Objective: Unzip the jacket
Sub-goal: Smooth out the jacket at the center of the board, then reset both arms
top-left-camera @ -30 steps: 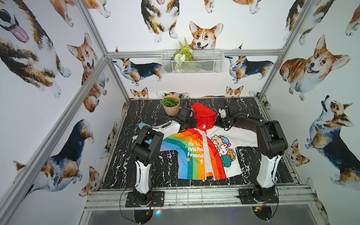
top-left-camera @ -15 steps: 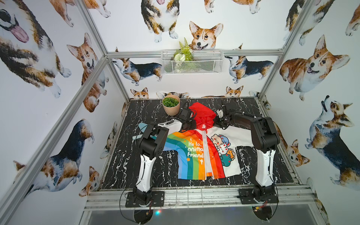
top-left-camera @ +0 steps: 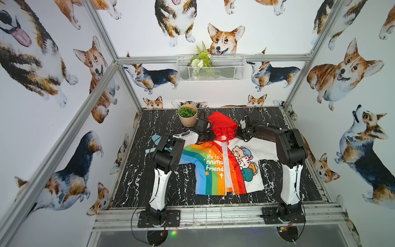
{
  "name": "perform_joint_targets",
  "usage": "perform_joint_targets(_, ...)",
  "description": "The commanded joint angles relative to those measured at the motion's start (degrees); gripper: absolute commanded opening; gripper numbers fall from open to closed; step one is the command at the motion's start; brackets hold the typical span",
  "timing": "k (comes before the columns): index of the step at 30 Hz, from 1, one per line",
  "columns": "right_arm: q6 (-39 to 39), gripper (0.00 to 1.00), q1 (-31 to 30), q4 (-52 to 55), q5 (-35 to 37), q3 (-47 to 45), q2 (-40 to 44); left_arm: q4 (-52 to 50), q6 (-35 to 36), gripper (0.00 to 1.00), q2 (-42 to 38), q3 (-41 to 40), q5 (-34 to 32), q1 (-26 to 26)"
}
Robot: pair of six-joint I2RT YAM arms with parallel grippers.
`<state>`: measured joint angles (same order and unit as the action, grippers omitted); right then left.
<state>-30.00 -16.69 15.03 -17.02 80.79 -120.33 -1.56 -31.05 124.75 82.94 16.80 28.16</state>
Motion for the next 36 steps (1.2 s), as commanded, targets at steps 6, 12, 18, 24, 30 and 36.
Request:
perform_joint_targets(6,4.0,0.42,0.4,-3.4,2.2,-6.3,12.4,-1.7,2.0,0.8,-6.7,1.5,6.4,0.7)
perform_joint_targets(12,3.7,0.76,0.9,-7.5,13.2,-17.3,26.4,2.1,4.9,1.0,-21.8,-9.4,-2.1,0.7)
perform_joint_targets(18,1.0,0.91,3.6,-15.4,21.8,-31.6,41.1,7.1,9.3,1.0,-41.9,-28.2,-20.8,-0.3)
perform_joint_targets(24,0.1,0.99,9.2,-23.4,30.5,-44.0,51.7,11.7,12.3,1.0,-60.8,-46.8,-40.8,-4.2)
perform_joint_targets(30,9.5,0.99,10.2,-38.7,41.1,-55.3,55.7,20.6,20.4,1.0,-69.2,-59.6,-44.5,-12.6)
perform_joint_targets(36,14.0,0.99,11.2,-32.8,46.1,-52.3,53.1,18.3,21.9,1.0,-66.1,-59.7,-46.3,-16.0)
